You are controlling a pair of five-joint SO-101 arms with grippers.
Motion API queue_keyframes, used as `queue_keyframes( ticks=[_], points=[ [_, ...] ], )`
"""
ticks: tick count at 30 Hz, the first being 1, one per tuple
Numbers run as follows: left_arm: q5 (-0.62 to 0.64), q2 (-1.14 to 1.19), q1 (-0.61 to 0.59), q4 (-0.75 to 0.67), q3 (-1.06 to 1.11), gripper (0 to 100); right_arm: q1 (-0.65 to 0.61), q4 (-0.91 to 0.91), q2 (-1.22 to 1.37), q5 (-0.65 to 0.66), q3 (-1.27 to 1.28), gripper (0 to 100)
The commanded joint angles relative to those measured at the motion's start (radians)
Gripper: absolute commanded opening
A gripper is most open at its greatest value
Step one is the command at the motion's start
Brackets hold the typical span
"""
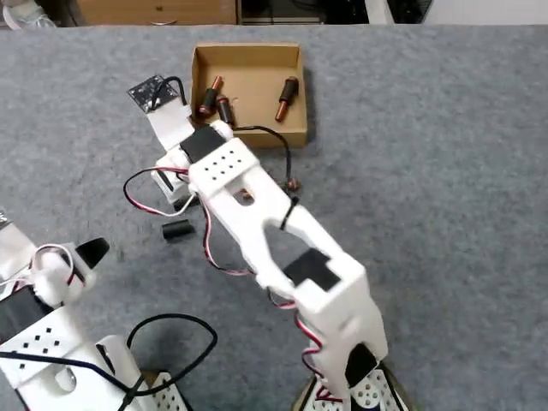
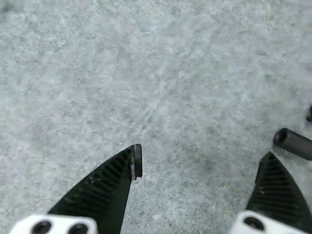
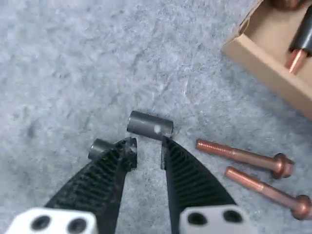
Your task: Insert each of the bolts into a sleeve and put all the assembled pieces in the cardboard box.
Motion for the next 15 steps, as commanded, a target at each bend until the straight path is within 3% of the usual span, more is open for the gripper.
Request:
queue_keyframes(
  ticks=[1,6,12,15],
  points=[
    [0.006,-0.008,-0.02,0.006,-0.038,37,-0.022,0.104,0.094,-0.017,-0.199,9.5],
    [0.006,-0.008,-0.02,0.003,-0.038,37,-0.021,0.339,0.306,-0.032,-0.519,9.5],
    [0.009,-0.008,-0.02,0.006,-0.038,37,-0.021,0.494,0.535,-0.282,-0.92,10.1],
    [0.008,-0.008,-0.021,0.008,-0.038,37,-0.021,0.502,0.61,-0.408,-1.063,17.3]
  ],
)
